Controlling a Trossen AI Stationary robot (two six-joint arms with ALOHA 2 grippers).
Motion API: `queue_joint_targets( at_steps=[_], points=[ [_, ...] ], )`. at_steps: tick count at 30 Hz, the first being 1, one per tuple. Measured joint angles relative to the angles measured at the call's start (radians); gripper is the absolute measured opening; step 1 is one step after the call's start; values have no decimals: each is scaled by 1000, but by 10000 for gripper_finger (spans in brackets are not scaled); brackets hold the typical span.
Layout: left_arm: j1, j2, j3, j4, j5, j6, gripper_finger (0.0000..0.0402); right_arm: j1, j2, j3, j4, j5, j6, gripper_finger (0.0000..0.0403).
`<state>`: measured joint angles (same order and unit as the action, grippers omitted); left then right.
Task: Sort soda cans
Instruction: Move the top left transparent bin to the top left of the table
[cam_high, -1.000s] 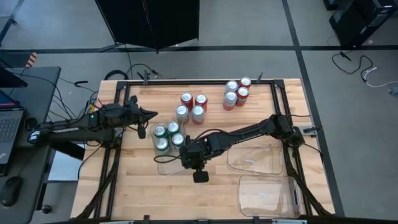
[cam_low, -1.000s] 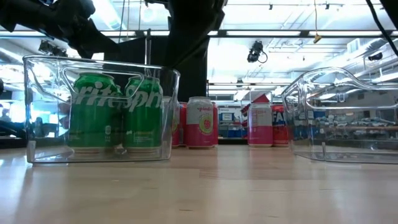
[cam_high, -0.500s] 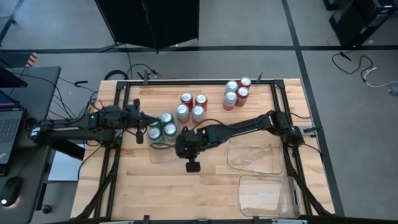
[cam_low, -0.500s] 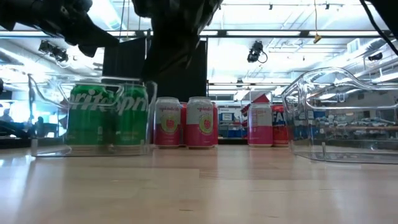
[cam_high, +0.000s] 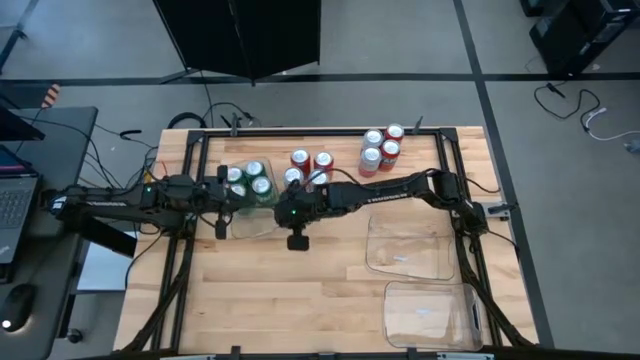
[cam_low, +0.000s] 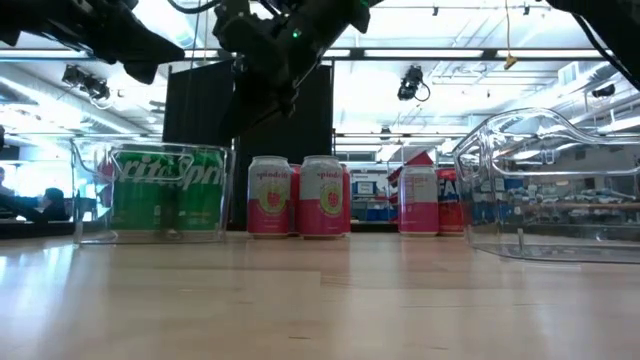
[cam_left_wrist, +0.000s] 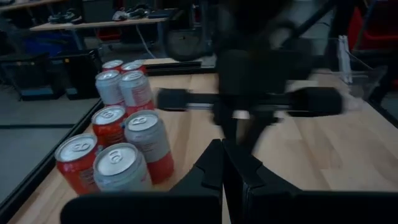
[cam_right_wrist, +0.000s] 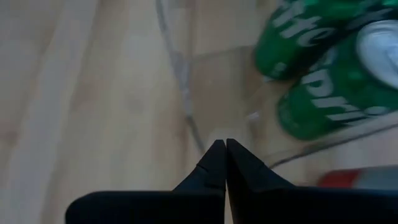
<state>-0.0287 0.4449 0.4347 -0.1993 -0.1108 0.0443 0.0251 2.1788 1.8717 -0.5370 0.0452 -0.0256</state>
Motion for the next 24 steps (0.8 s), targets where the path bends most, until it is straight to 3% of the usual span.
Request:
queue_joint_targets(
  at_steps=[10,13,19,24],
  points=[
    [-130,83,1,-40,-1,-30,3,0,-69,0,-25,33,9,0],
    [-177,153,1,-20,-1,-53,3,42,-130,4,-73,52,43,0],
    [-249,353,2,40,-7,-113,2,111,-200,3,-163,197,77,0],
    [-269,486,2,21,-89,-223,2,135,-213,3,-227,260,114,0]
  ],
)
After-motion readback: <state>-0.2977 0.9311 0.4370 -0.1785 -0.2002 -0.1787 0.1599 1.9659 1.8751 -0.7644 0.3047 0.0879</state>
